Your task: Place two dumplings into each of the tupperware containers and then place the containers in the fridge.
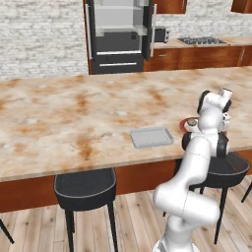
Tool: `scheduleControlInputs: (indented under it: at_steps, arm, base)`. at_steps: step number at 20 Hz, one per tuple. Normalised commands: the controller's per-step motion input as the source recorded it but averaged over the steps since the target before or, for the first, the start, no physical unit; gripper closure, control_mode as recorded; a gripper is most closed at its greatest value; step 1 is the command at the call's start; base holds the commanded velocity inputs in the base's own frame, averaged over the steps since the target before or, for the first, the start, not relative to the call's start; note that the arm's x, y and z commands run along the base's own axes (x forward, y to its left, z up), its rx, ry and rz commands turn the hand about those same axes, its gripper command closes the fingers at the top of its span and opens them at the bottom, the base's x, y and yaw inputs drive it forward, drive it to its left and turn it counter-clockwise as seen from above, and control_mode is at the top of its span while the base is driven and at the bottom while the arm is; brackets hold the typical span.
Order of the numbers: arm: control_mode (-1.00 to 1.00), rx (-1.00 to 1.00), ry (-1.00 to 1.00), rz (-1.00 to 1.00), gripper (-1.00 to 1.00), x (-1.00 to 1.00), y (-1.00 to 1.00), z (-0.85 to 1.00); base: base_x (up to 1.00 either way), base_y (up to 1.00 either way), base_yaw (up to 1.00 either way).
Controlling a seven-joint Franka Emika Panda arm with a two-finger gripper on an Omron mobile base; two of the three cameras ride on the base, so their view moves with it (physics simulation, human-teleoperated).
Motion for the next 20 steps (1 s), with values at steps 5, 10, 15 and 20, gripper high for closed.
scheduleControlInputs:
  at_steps: [5, 10, 15, 20]
  arm:
    - [-1.0, 0.02, -0.83, -0.07, 1.0, -0.65, 0.99, 0.13]
    - [-1.0, -0.23, -0.54, -0.02, 1.0, -0.7, 1.0, -0.15]
    - [-1.0, -0.23, -0.62, -0.02, 1.0, -0.58, 1.0, -0.75]
    - [-1.0, -0.28, -0.31, 0.07, 1.0, -0.28, 1.0, 0.5]
  base:
    - [0.0, 0.0, 0.0]
    - [0.0, 0.0, 0.0]
    - [0.0, 0.0, 0.0]
    - [0.0, 0.0, 0.0]
